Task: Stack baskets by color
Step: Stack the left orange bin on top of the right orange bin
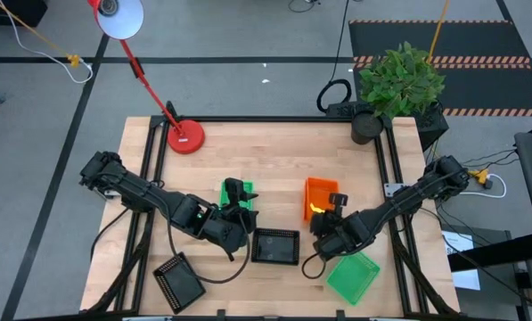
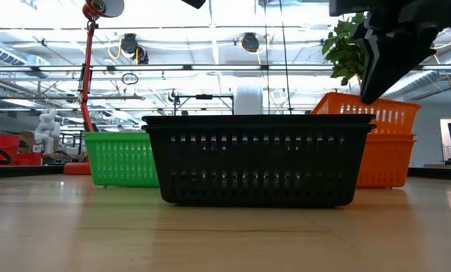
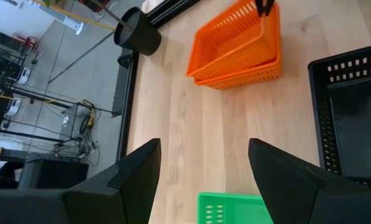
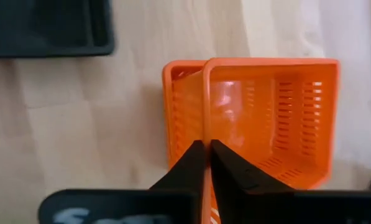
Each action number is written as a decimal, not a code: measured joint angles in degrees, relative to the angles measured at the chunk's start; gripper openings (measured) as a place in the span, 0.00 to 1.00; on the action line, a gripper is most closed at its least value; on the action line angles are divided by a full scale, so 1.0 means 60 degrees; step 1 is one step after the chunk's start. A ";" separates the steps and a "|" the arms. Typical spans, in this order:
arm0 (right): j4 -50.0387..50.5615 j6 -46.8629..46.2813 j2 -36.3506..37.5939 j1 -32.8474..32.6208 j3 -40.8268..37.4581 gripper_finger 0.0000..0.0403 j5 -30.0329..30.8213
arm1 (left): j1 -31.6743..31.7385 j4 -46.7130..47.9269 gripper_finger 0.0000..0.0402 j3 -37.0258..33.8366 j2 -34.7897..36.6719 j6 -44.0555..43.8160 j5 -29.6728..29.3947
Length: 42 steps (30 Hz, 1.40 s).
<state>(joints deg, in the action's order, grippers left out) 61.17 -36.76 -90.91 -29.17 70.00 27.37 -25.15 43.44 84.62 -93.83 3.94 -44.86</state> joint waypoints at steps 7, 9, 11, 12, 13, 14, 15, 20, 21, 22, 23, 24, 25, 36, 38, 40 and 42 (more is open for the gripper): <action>-0.0443 0.0009 0.0000 -0.0004 0.0000 0.11 -0.0105 | 0.0000 0.0004 0.61 0.0000 -0.0002 -0.0042 0.0004; -0.0540 0.0035 0.0021 -0.0004 0.0000 0.15 -0.0108 | 0.0000 0.0004 0.61 0.0000 -0.0002 -0.0061 0.0144; -0.0590 0.0015 0.0075 -0.0004 0.0000 0.19 -0.0105 | 0.0000 0.0004 0.61 0.0000 -0.0002 -0.0075 0.0310; -0.0594 -0.0002 0.0115 -0.0004 0.0000 0.21 -0.0105 | 0.0000 0.0004 0.61 0.0000 -0.0002 -0.0075 0.0351; -0.0590 -0.0009 0.0179 -0.0011 0.0000 0.23 -0.0105 | 0.0000 0.0004 0.61 0.0000 -0.0002 -0.0075 0.0401; -0.0593 -0.0043 0.0241 -0.0031 0.0000 0.25 -0.0094 | 0.0000 0.0004 0.61 0.0000 -0.0002 -0.0073 0.0456; -0.0591 -0.0123 0.0295 -0.0047 0.0000 0.26 -0.0067 | 0.0000 0.0005 0.61 0.0000 -0.0002 -0.0075 0.0481; 0.0337 -0.0858 0.0448 -0.0200 0.0004 0.30 -0.0079 | -0.0011 0.0021 0.61 0.0000 -0.0002 -0.0082 0.0484; 0.0753 -0.1039 0.0447 -0.0252 0.0004 0.29 -0.0100 | -0.0015 0.0047 0.61 0.0000 -0.0002 -0.0104 0.0484; 0.1203 -0.1248 0.0442 -0.0317 0.0004 0.29 -0.0130 | -0.0015 0.0076 0.61 0.0000 -0.0002 -0.0116 0.0488; 0.1638 -0.1437 0.0442 -0.0363 0.0004 0.28 -0.0187 | -0.0015 0.0114 0.61 0.0000 -0.0002 -0.0146 0.0488; 0.2009 -0.1575 0.0444 -0.0387 0.0003 0.27 -0.0310 | -0.0015 0.0168 0.61 0.0000 -0.0002 -0.0184 0.0489; 0.2333 -0.1716 0.0444 -0.0408 0.0003 0.25 -0.0364 | -0.0015 0.0232 0.61 0.0000 -0.0002 -0.0199 0.0493; 0.2412 -0.1123 0.0608 0.0369 -0.1639 0.04 -0.0356 | -0.0007 0.0270 0.61 -0.0004 -0.0002 -0.0223 0.0499; 0.1991 -0.0657 0.0608 0.0671 -0.1997 0.01 -0.0367 | -0.0007 0.0275 0.61 -0.0004 -0.0002 -0.0243 0.0499; 0.1704 -0.0242 0.0608 0.0988 -0.2229 0.01 -0.0371 | -0.0007 0.0301 0.61 -0.0004 -0.0002 -0.0246 0.0499; 0.1444 0.0162 0.0608 0.1236 -0.2359 0.01 -0.0361 | -0.0007 0.0302 0.61 -0.0004 -0.0002 -0.0246 0.0499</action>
<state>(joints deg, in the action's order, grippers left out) 69.83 -35.79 -87.26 -21.75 55.85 25.21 -25.19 45.25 84.60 -93.84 2.46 -41.87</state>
